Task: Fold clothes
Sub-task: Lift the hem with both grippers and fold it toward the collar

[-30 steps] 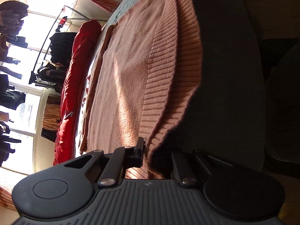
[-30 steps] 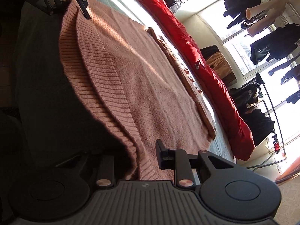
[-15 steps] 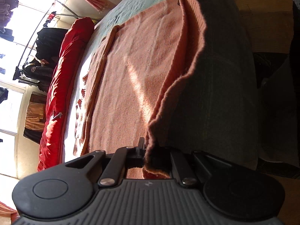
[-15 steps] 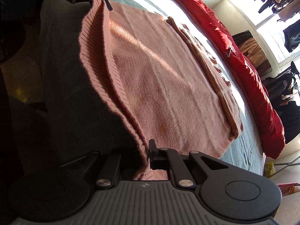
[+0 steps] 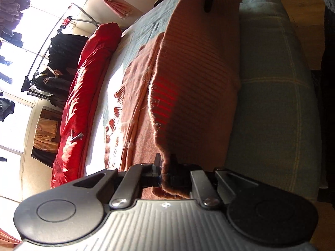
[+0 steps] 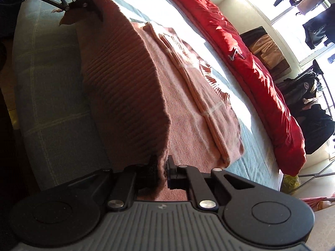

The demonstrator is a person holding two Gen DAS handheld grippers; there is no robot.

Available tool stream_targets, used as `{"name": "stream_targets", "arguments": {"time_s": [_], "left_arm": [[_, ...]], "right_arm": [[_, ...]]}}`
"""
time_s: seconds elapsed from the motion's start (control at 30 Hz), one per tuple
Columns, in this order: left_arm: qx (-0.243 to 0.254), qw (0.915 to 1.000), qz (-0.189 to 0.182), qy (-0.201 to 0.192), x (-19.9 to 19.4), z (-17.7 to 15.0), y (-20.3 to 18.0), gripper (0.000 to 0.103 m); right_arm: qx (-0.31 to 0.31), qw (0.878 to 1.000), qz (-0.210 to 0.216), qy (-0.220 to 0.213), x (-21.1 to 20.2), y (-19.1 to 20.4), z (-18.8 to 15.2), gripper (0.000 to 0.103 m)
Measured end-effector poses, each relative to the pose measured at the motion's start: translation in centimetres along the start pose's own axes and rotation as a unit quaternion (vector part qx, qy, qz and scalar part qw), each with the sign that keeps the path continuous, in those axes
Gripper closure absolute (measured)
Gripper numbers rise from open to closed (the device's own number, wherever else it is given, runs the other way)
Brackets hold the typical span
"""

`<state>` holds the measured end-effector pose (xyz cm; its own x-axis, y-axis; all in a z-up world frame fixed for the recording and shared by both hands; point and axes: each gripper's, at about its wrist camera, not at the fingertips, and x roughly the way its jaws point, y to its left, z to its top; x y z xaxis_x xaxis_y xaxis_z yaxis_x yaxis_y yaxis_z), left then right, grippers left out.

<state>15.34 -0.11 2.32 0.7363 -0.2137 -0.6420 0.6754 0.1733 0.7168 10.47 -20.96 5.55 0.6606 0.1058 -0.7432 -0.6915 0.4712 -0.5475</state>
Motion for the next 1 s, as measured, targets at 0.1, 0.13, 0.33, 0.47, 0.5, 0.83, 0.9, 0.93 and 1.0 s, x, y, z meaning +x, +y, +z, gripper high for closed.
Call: {"name": "stream_targets", "arguments": {"time_s": [0.1,0.13,0.33,0.47,0.5,0.83,0.9,0.93,1.0], "left_arm": [[-0.006,1.0000,0.004,-0.002,0.7,0.2,1.1,0.098],[-0.008,0.9999,0.007,-0.002,0.8,0.2,1.3,0.098],[-0.015,0.9996,0.024,-0.001,2.1,0.3,3.0,0.098],[-0.014,0.9991,0.041,0.000,3.5,0.4,4.1,0.097],[-0.013,0.9989,0.045,0.001,3.9,0.4,4.4,0.097],[-0.010,0.9960,0.088,0.004,8.0,0.7,7.4,0.097],[-0.010,0.9949,0.101,0.003,8.8,0.8,8.3,0.097],[-0.009,0.9941,0.108,0.004,9.4,0.8,8.7,0.097],[-0.009,0.9930,0.117,0.006,10.5,0.8,9.5,0.097]], "right_arm": [[-0.004,1.000,-0.007,0.002,0.5,-1.0,0.5,0.094],[-0.005,1.000,-0.010,0.002,0.7,-1.4,0.7,0.094],[-0.007,1.000,-0.028,-0.002,2.2,-3.3,1.7,0.094],[-0.015,0.999,-0.048,-0.004,3.2,-4.4,2.3,0.094],[-0.017,0.998,-0.053,-0.005,3.6,-4.7,2.4,0.094],[-0.041,0.993,-0.109,-0.008,8.0,-8.0,3.8,0.093],[-0.041,0.991,-0.126,-0.013,8.9,-8.8,4.1,0.093],[-0.042,0.990,-0.135,-0.015,9.4,-9.2,4.3,0.093],[-0.040,0.987,-0.153,-0.020,10.5,-10.1,4.6,0.093]]}}
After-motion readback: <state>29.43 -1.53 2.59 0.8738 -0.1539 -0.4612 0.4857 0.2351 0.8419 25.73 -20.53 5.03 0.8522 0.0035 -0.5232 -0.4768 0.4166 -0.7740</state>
